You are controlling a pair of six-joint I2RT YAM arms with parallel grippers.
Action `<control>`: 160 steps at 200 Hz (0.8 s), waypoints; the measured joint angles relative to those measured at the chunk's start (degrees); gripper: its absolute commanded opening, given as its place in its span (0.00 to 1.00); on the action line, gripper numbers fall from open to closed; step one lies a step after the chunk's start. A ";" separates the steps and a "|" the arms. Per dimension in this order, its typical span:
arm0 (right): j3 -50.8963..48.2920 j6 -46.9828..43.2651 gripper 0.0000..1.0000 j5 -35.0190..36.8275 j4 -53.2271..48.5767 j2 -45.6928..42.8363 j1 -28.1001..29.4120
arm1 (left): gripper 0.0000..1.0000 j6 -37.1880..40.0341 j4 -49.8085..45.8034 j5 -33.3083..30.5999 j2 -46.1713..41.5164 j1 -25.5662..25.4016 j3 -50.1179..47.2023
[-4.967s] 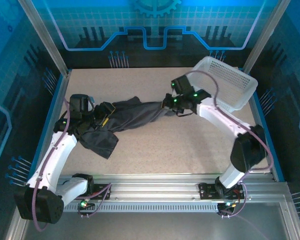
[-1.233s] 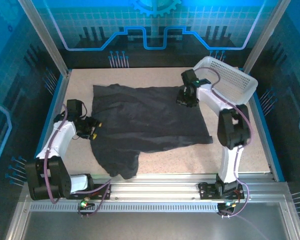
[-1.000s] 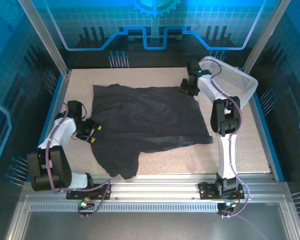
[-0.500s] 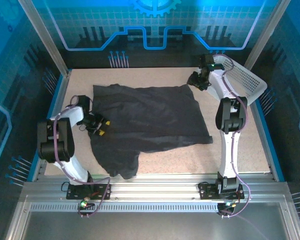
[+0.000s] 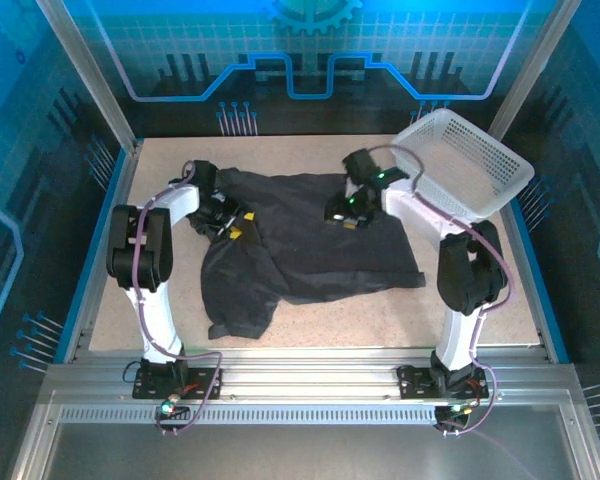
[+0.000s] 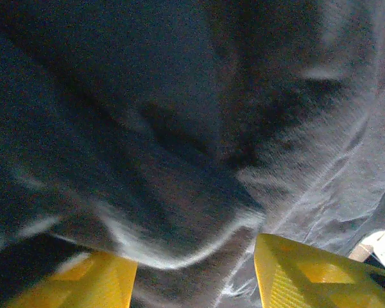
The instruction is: Fold and stack the t-shirts
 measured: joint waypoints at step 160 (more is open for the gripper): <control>19.98 -12.72 0.02 0.31 -4.33 21.90 20.09 | 0.46 -1.53 -8.87 -11.39 -35.78 11.08 -35.58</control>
